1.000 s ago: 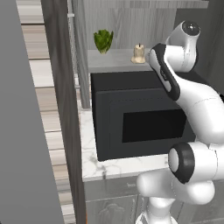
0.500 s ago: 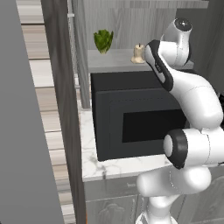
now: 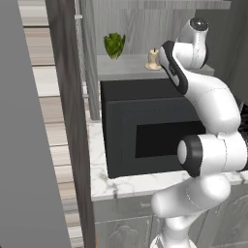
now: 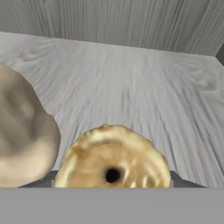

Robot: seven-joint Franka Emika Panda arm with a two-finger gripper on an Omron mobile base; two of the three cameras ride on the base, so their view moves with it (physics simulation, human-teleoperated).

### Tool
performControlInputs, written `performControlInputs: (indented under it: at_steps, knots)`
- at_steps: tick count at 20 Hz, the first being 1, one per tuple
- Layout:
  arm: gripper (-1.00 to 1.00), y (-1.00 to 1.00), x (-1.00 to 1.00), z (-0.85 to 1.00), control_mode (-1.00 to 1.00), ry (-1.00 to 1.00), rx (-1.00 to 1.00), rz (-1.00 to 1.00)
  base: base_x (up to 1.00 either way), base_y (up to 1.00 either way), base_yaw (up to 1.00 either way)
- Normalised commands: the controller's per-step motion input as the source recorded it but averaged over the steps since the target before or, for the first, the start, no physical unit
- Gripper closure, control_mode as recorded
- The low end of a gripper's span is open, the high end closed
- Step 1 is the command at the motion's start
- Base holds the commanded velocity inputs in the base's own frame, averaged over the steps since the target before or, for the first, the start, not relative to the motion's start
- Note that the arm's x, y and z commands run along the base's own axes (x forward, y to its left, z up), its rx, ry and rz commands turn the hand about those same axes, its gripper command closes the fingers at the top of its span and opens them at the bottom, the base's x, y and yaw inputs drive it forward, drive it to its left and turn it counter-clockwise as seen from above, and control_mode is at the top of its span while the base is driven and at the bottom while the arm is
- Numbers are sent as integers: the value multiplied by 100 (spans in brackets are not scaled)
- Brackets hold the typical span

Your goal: Pick the candle and candle from the dining table and place them in the open cabinet. Close the cabinet after placing the objects.

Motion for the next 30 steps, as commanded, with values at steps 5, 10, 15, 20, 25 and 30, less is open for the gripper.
performControlInputs:
  at_steps: [5,10,15,20,25,30]
  knots:
    - [100,-10,4,-17,-100,0,0,0,0,0,0]
    - [100,-4,5,-12,-100,0,0,0,0,0,0]
    - [100,-5,6,-12,-100,0,0,0,0,0,0]
    - [-100,-1,1,-14,-100,0,0,0,0,0,0]
    - [-100,-3,1,0,-100,0,0,0,0,0,0]
    - [-100,-6,1,0,-100,0,0,0,0,0,0]
